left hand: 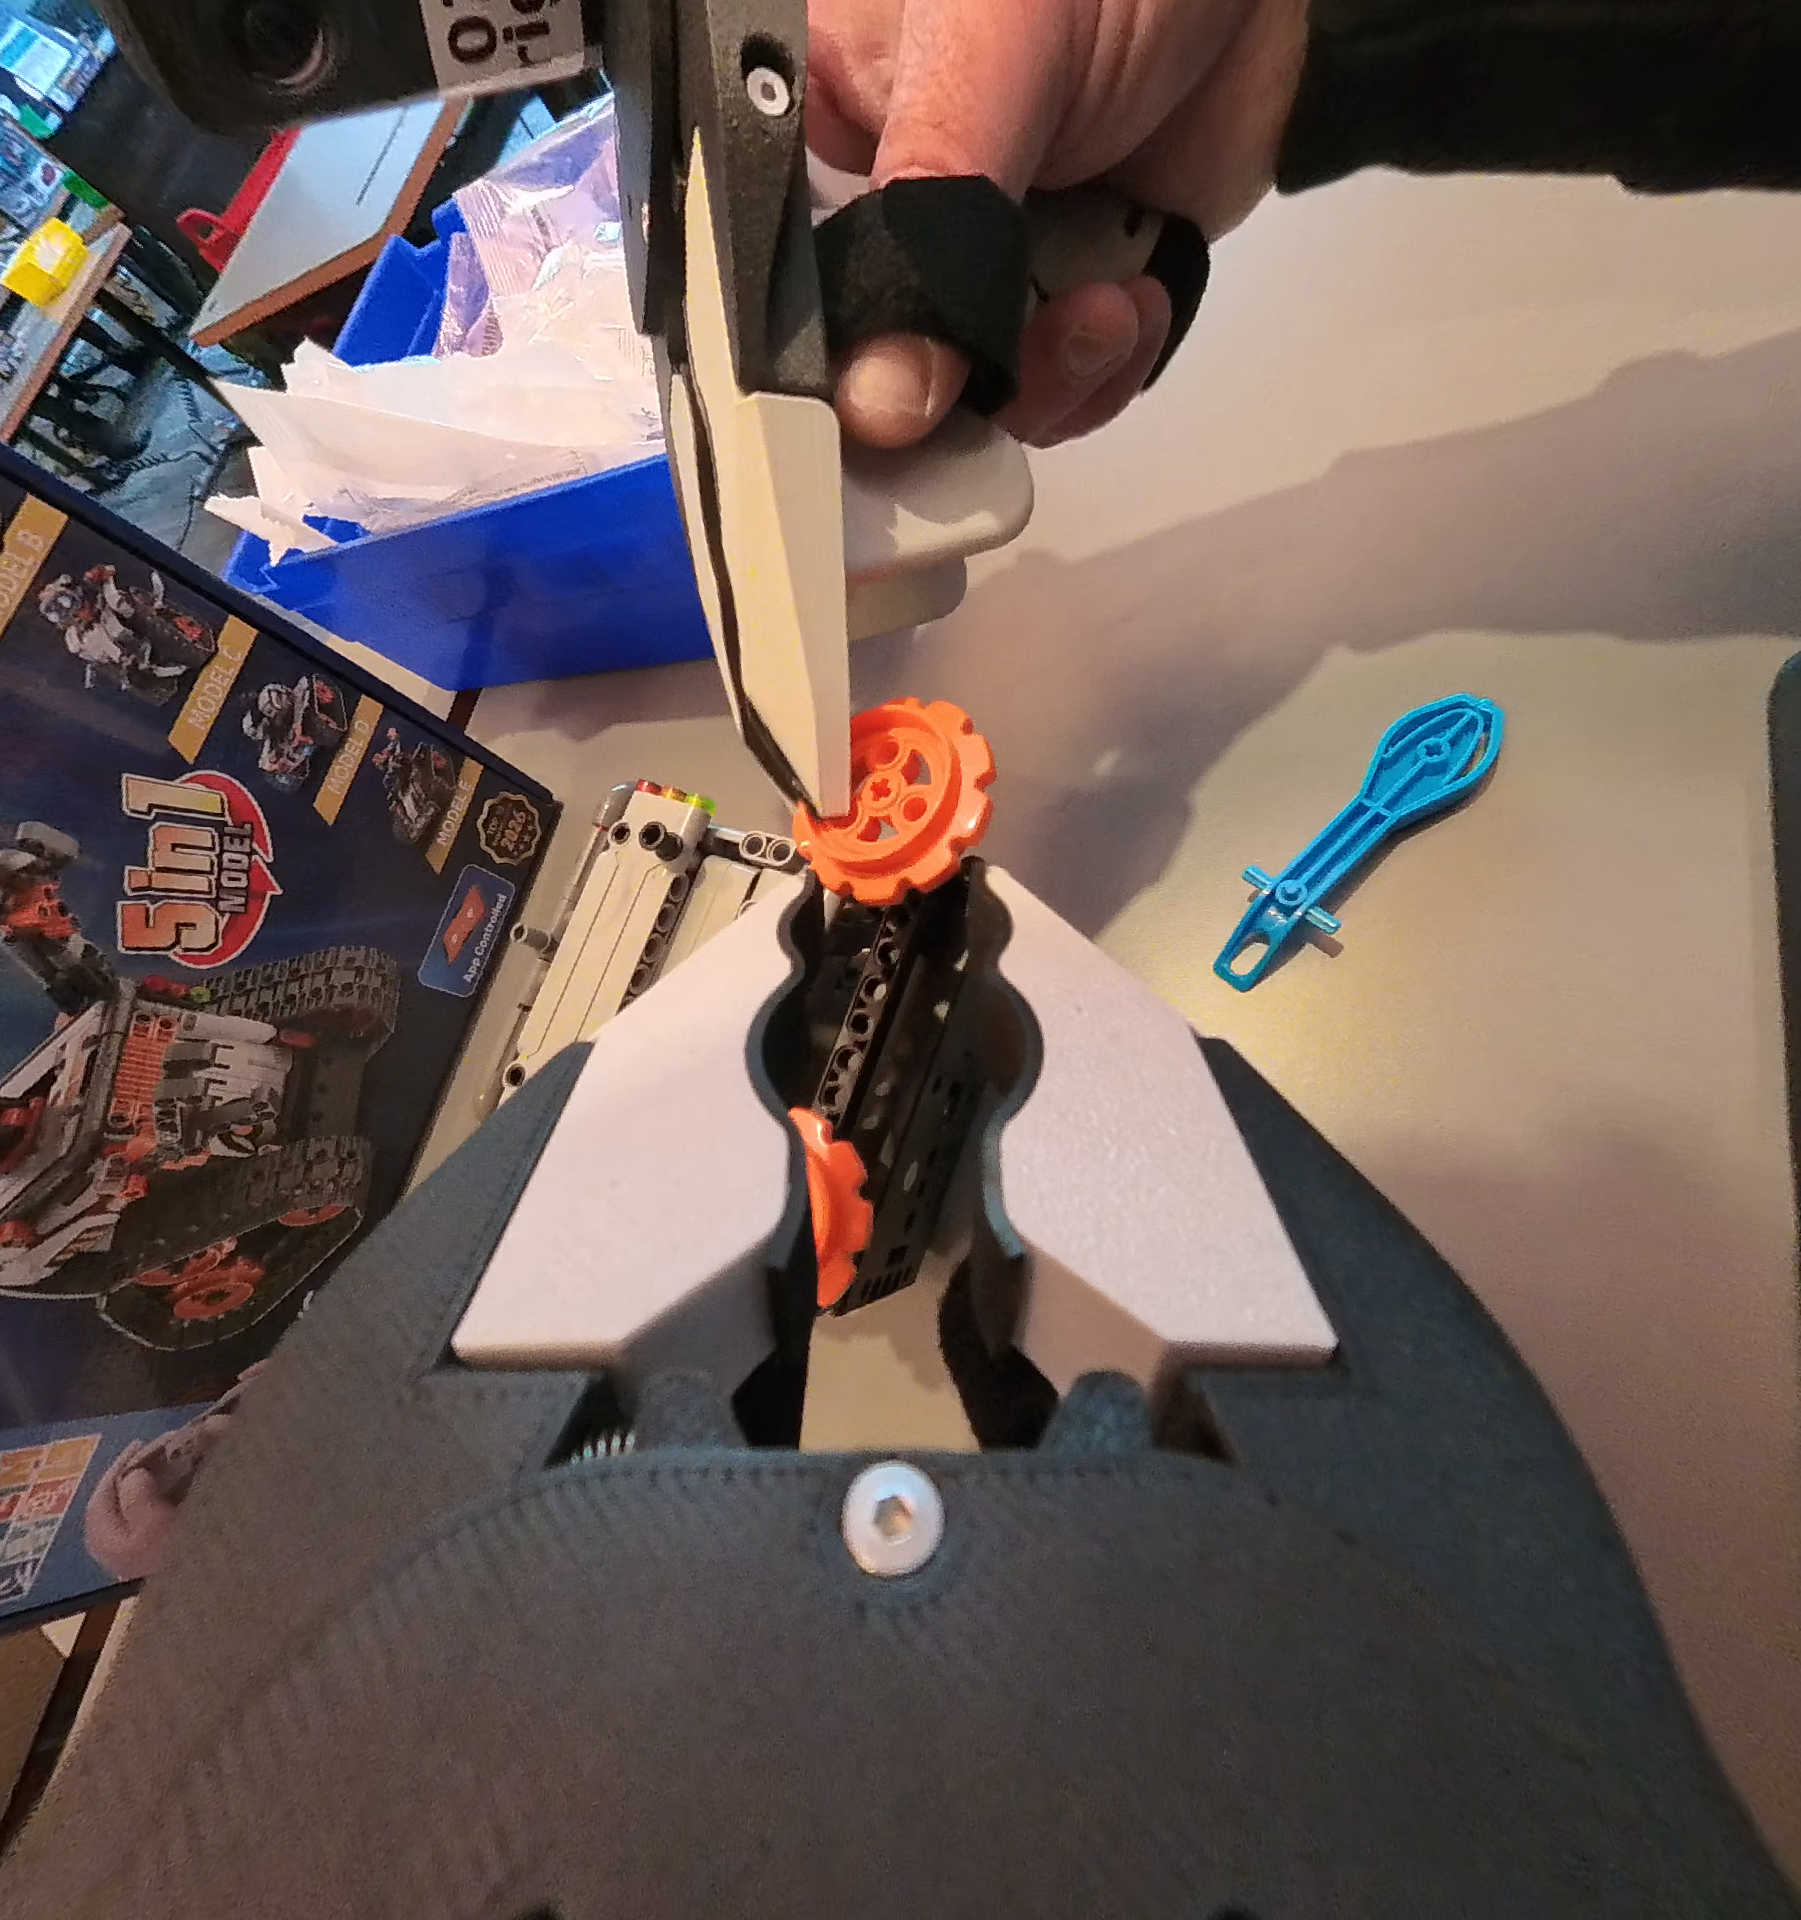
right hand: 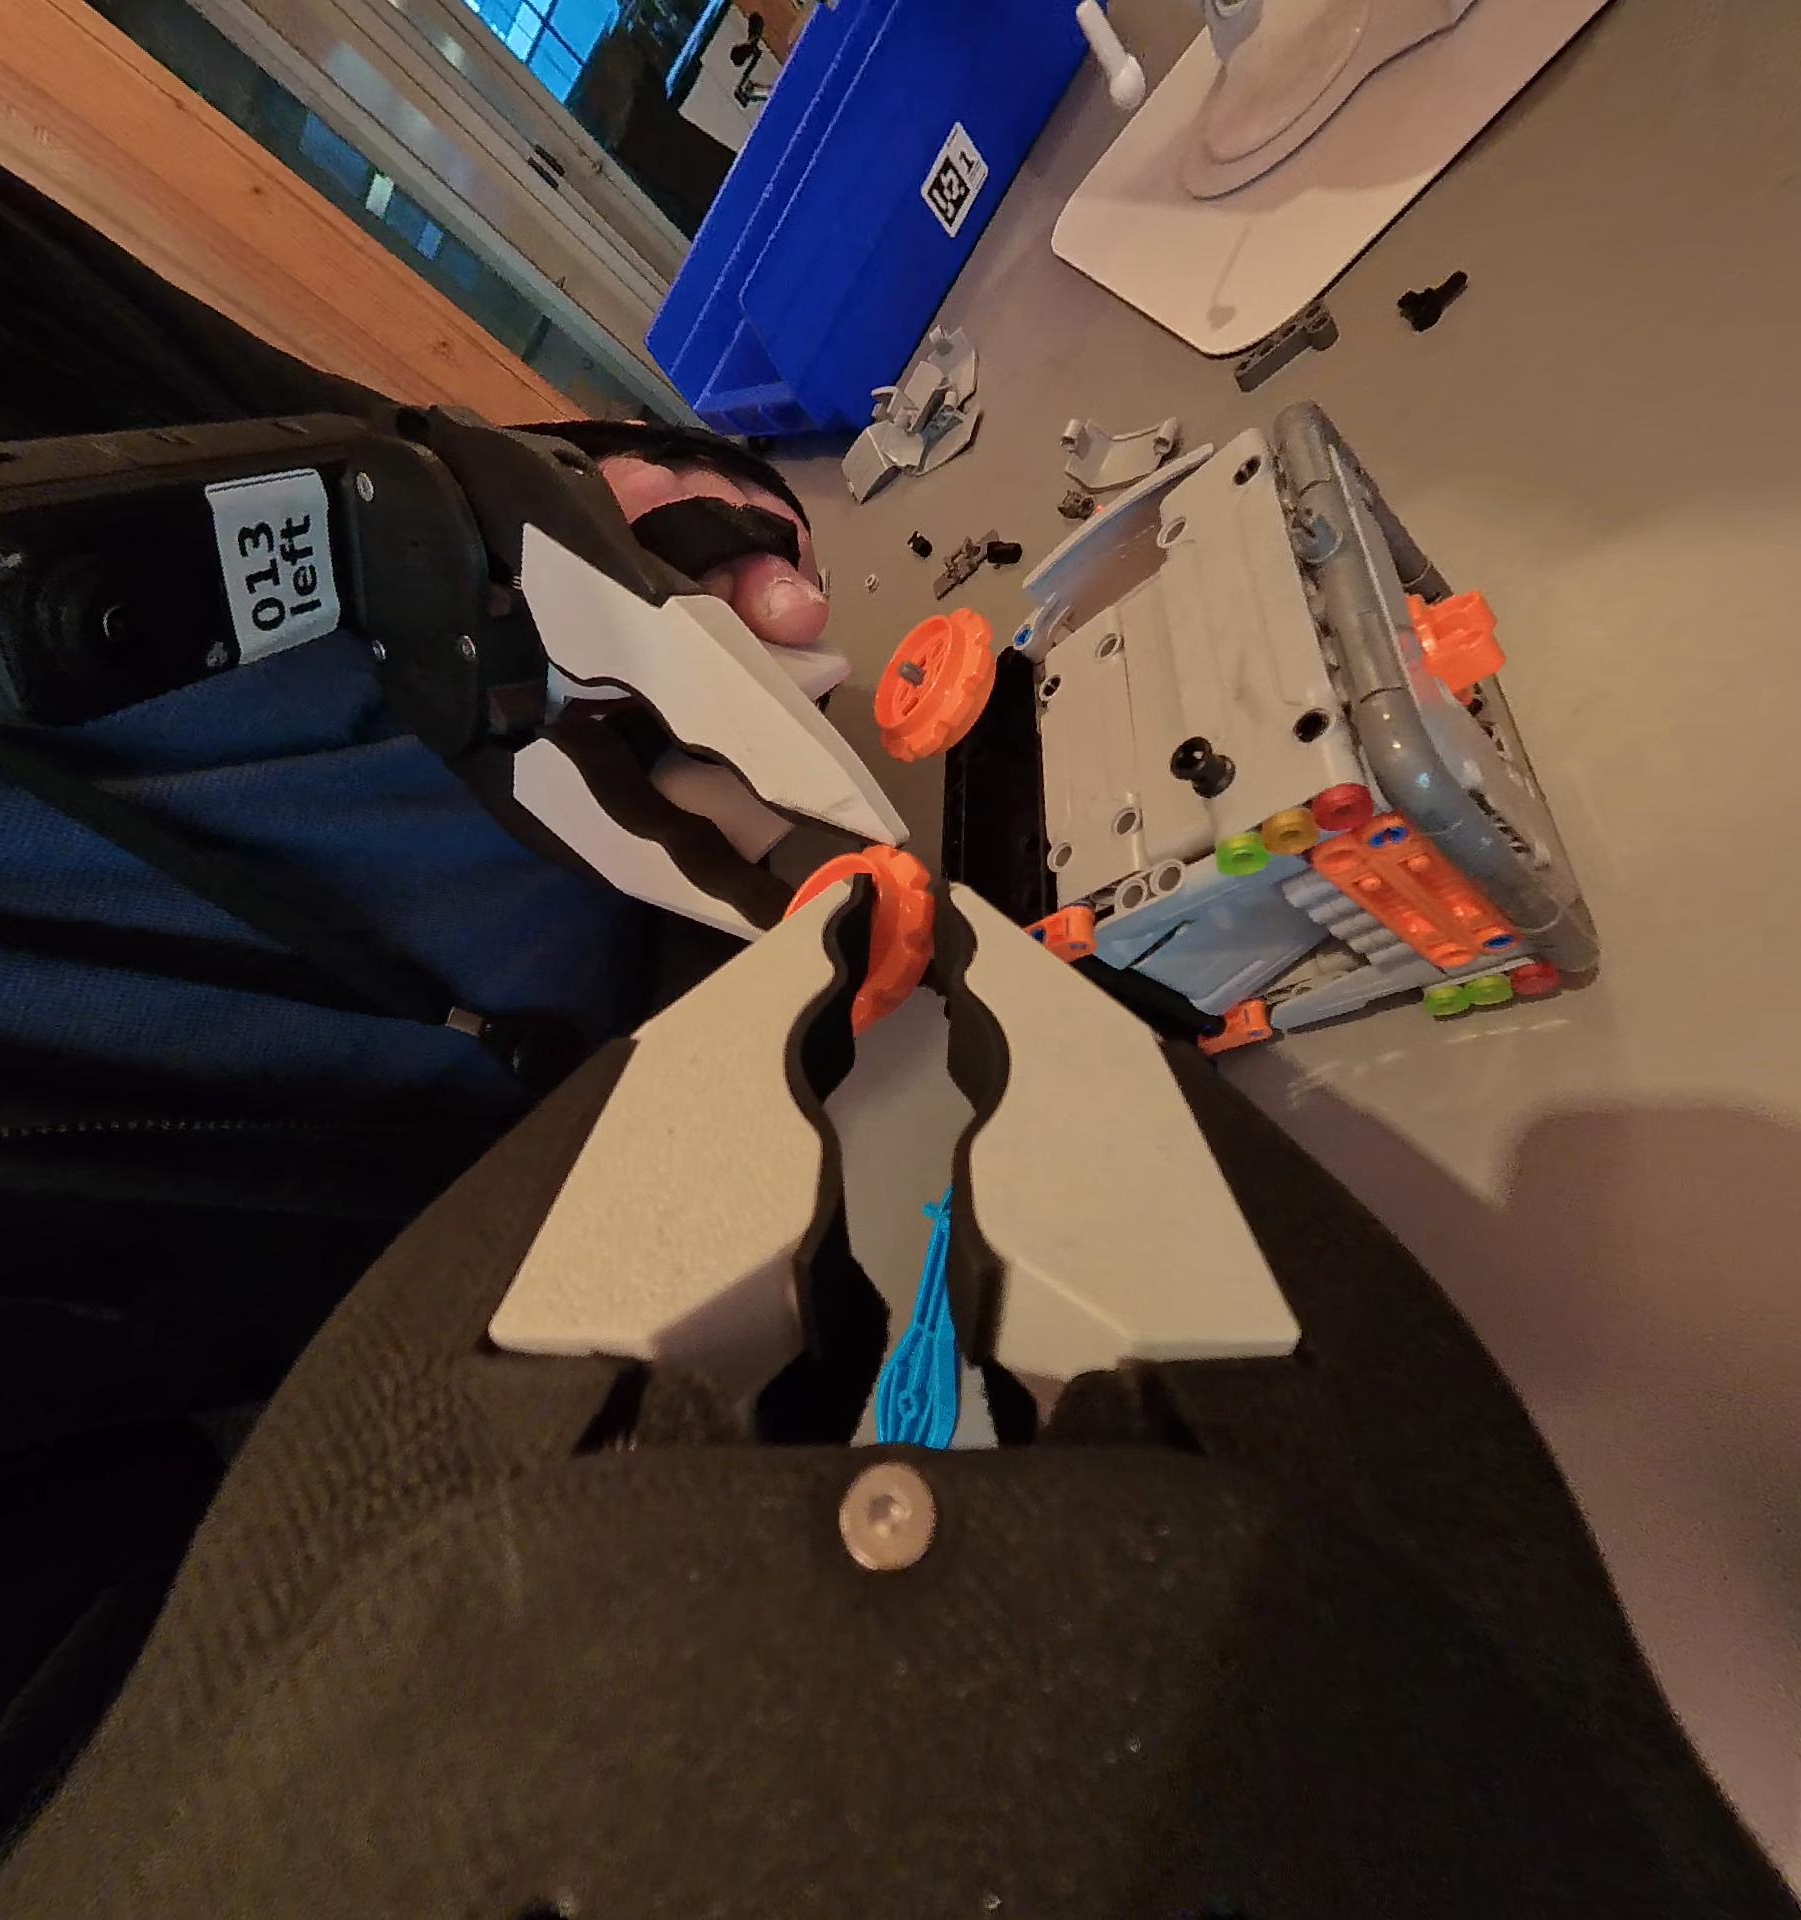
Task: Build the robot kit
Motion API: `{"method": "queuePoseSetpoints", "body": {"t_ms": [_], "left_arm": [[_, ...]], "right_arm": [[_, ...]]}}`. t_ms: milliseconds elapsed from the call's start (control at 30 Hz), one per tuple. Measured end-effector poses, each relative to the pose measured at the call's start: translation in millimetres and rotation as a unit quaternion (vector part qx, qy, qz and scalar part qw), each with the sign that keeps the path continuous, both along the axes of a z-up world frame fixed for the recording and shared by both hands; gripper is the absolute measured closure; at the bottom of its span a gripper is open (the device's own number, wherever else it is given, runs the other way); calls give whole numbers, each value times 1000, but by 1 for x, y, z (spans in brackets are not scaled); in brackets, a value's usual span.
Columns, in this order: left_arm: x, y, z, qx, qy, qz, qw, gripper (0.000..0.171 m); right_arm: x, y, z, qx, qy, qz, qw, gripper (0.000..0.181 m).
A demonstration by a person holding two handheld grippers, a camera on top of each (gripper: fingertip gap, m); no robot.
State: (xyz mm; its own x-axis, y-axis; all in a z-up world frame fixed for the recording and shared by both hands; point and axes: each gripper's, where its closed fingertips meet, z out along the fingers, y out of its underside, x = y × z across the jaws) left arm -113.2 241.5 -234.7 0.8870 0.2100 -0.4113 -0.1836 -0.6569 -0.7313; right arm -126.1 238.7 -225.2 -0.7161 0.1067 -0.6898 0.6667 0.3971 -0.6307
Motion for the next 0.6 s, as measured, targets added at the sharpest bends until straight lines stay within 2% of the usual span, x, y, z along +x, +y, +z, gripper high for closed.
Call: {"method": "queuePoseSetpoints", "body": {"t_ms": [333,467,600], "left_arm": [[2,2,1,-1,13,-13,1000,139],[6,1,0,1,14,-18,1000,133],[2,2,2,5,7,-11,1000,137]], "right_arm": [[1,2,3,-32,95,-35,994,173],[2,0,3,-33,103,-39,993,173],[0,1,3,-37,106,-43,993,173]]}}
